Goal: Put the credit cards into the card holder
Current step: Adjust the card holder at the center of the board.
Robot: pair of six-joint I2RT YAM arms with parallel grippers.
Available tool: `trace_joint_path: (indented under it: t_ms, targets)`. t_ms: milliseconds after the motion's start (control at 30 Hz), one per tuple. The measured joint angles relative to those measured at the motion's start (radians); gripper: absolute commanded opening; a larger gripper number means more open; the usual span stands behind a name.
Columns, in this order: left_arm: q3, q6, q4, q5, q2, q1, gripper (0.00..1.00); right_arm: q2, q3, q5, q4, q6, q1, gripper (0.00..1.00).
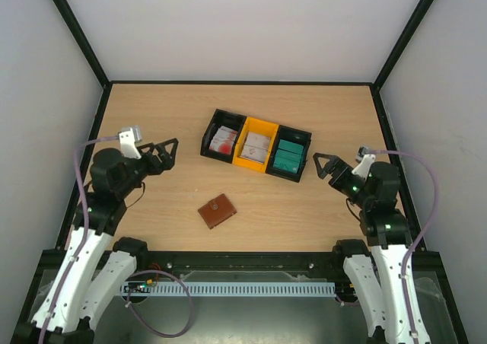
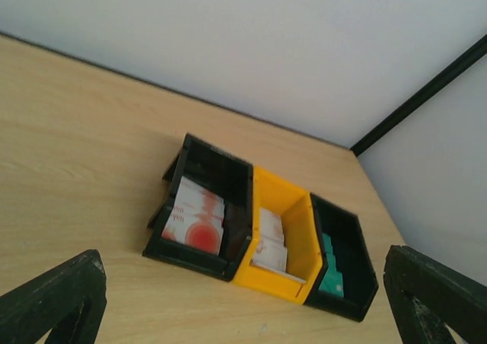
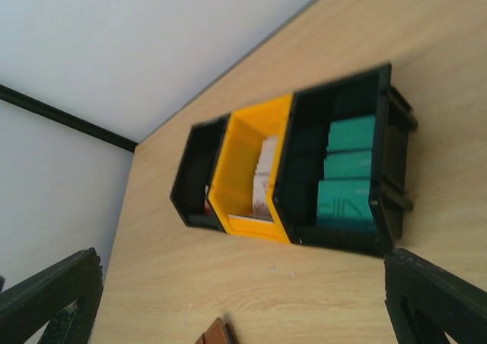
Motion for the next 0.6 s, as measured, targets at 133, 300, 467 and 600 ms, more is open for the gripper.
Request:
trace_joint_path:
  t_ms: [133, 300, 467, 600]
  targets:
    - [-0.052, -0.007, 0.050, 0.058, 0.112, 0.000, 1.00, 0.032, -0.092, -0.046, 0.048, 0.043, 0.000, 0.99]
    - [-0.130, -0.053, 0.070, 0.126, 0.284, -0.016, 1.00, 0.030, -0.176, -0.062, 0.094, 0.074, 0.003, 1.00]
    - [-0.195, -0.120, 0.082, 0.113, 0.372, -0.140, 0.95, -0.052, -0.292, -0.062, 0.092, 0.116, 0.027, 0.98]
    - [-0.212, -0.167, 0.091, 0.068, 0.447, -0.254, 0.91, -0.090, -0.355, -0.055, 0.092, 0.156, 0.078, 0.95]
